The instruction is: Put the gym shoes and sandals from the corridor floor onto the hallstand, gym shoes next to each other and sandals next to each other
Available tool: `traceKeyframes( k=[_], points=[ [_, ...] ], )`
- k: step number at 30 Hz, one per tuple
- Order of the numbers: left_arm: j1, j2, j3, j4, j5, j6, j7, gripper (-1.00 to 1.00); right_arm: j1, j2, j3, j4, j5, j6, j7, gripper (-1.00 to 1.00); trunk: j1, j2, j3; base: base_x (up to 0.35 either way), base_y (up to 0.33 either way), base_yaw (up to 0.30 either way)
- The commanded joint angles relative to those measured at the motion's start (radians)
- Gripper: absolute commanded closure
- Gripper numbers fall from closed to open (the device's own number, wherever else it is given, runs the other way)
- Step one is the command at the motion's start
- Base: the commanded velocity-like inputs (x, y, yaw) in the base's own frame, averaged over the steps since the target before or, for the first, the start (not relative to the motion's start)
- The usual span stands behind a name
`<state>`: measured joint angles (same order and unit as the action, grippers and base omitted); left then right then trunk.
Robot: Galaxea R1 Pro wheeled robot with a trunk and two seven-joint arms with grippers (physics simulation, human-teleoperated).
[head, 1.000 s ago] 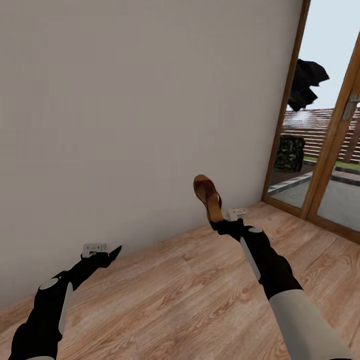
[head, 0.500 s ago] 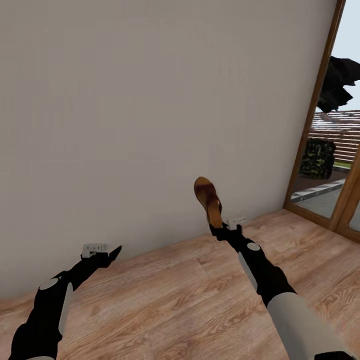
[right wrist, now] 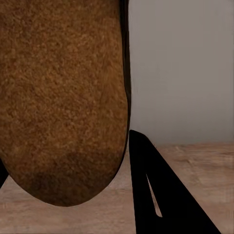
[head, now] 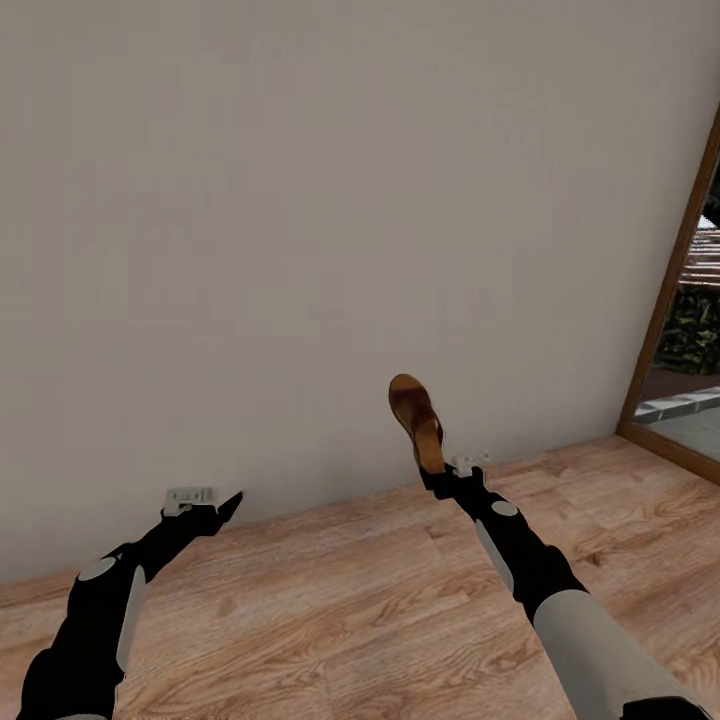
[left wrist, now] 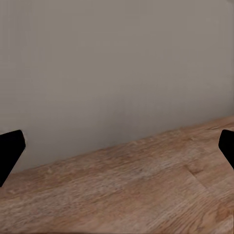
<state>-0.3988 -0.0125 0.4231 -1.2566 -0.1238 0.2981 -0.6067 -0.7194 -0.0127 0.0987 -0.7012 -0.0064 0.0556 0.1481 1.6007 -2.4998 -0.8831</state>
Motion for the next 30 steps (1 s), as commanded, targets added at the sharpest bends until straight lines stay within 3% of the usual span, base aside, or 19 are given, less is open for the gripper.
traceKeyframes(
  k=[1,30],
  points=[
    [-0.001,-0.001,0.003,-0.001,-0.008,0.004,-0.008,-1.0,0.0,-0.001,0.003,-0.002,-0.005,0.006,-0.001,1.0,0.0,0.0,0.0,0.0,0.0,0.246],
    [-0.001,-0.001,0.003,-0.001,-0.008,0.004,-0.008,-1.0,0.0,-0.001,0.003,-0.001,-0.006,0.007,-0.001,1.0,0.0,0.0,0.029,0.0,0.0,0.246]
  ],
)
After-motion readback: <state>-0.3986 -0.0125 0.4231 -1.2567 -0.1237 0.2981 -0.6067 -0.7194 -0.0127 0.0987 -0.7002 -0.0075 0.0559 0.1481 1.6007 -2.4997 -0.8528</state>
